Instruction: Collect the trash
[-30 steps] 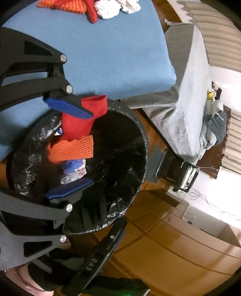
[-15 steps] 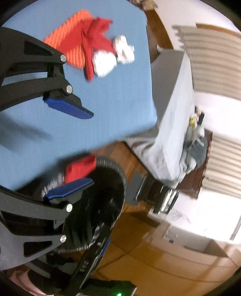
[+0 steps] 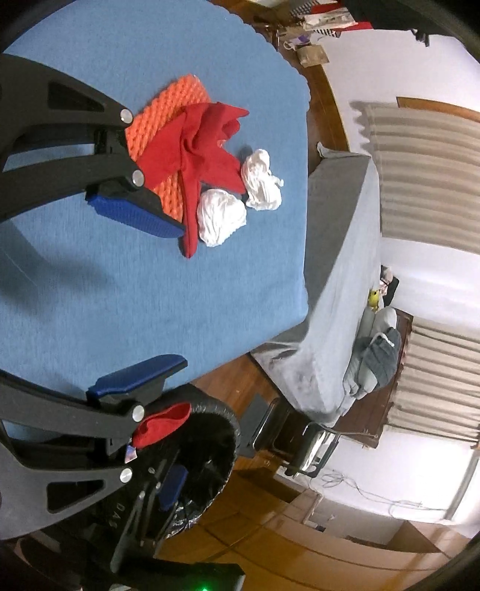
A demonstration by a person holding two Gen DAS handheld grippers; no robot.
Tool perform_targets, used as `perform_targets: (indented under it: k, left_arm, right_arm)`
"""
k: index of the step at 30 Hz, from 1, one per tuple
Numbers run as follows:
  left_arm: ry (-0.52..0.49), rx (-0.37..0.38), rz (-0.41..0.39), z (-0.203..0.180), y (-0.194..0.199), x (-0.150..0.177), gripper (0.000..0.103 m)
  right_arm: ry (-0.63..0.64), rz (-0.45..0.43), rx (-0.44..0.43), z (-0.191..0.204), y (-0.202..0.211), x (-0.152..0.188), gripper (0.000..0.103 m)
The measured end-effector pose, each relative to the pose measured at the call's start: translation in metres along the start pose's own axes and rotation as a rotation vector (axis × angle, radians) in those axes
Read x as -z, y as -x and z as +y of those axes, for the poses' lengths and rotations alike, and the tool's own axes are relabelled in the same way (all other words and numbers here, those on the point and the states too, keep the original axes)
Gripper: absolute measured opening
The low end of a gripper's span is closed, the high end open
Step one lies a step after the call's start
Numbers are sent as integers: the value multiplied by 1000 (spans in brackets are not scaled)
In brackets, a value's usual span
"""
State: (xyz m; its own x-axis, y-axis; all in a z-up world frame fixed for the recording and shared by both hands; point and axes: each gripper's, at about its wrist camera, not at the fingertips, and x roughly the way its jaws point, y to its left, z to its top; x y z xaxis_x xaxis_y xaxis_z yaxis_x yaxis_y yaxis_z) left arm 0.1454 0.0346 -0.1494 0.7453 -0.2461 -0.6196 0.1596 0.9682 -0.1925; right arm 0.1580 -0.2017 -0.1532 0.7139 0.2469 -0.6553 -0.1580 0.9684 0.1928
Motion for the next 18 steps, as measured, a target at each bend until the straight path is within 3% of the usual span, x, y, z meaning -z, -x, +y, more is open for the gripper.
perform_targets:
  k: [6,8,13,18]
  left_arm:
    - [10,2,-1,1,-2,0,63]
    - [12,4,2,2,-2,0,63]
    - [18,5,4,0,-3,2,63]
    - [16,10,2,-1,-2,2,63]
  right_arm:
    - [35,62,0,11,-11,4,41]
    - [45,80,2,12,-13,7,26]
    - [36,70,-4,12,-9,5,8]
    - [25,24,24,4,5,-6,4]
